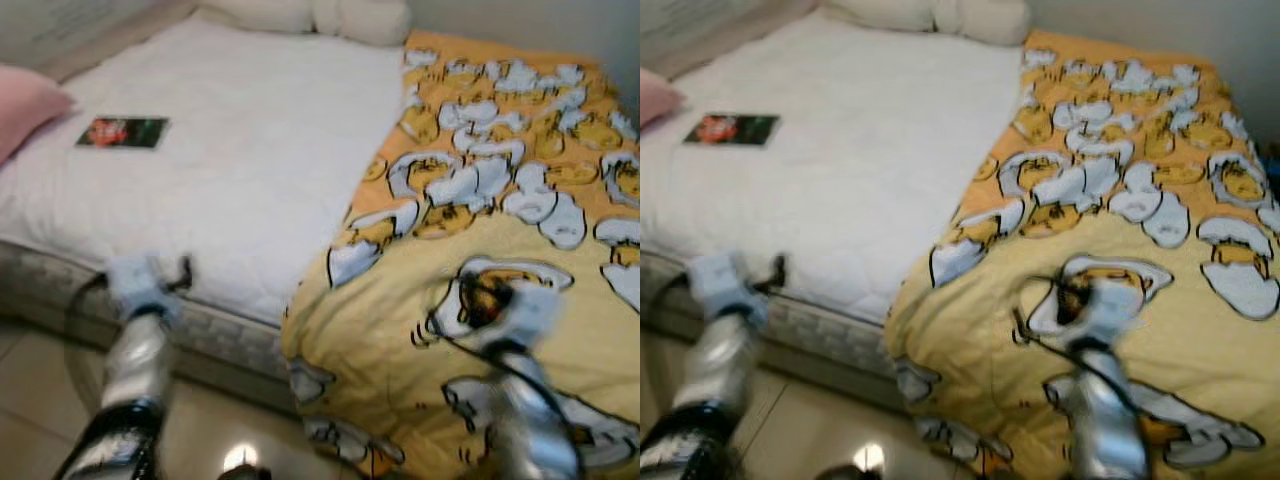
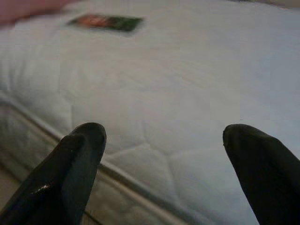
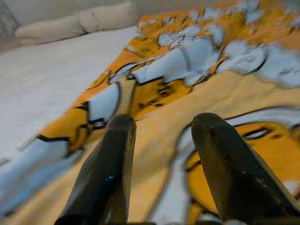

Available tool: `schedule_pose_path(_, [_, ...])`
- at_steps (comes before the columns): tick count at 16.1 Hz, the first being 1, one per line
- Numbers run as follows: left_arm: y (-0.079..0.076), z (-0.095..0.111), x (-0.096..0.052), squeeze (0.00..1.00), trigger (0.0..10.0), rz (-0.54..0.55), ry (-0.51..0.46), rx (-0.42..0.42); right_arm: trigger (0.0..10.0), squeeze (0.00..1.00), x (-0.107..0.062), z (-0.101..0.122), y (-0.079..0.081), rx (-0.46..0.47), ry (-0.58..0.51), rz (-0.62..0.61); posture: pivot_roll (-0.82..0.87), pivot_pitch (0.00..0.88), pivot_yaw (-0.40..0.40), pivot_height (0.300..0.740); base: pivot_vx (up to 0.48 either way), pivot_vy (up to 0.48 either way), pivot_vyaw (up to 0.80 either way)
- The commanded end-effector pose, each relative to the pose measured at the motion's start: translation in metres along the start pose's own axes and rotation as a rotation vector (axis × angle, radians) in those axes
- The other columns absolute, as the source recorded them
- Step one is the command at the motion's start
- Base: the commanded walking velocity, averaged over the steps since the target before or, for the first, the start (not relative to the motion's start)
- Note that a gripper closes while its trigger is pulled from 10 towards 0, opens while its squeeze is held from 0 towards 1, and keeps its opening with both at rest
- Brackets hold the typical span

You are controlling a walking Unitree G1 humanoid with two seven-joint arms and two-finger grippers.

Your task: Clean up the room

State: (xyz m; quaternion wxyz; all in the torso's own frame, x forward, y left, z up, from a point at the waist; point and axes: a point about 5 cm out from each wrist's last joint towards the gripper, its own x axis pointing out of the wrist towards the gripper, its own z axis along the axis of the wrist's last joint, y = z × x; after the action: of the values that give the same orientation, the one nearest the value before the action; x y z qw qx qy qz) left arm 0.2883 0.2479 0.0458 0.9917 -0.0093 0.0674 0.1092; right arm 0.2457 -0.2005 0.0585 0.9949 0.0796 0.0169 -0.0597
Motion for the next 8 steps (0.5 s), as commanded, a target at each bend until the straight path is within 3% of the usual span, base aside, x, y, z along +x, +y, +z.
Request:
schedule_pose_path(1, [-0.025,0.005,-0.001,0.0,10.0,-0.159,-0.049,0.083,10.0,0.0,0.0,0.0,0.015,-0.031,-0.024,0.048,-0.05,0.0,0.005,0.74,0.0,0.0,0.0])
schedule_pose_path(4, [-0.058,0.023,0.01,0.0,10.0,-0.299,-0.083,0.12,10.0,0.0,0.002,-0.001,0.022,0.001,-0.023,0.007,-0.06,0.002,0.022,0.74,0.0,0.0,0.0])
schedule_pose_path(5, [-0.066,0.032,0.013,0.0,10.0,-0.338,-0.11,0.123,10.0,0.0,0.005,0.001,0.021,-0.025,-0.028,-0.002,-0.07,0.0,0.027,0.74,0.0,0.0,0.0])
schedule_pose_path(8, [-0.076,0.039,0.018,0.0,10.0,-0.416,-0.123,0.172,10.0,0.0,0.012,0.005,0.027,-0.055,-0.047,0.036,-0.09,0.0,0.035,0.74,0.0,0.0,0.0])
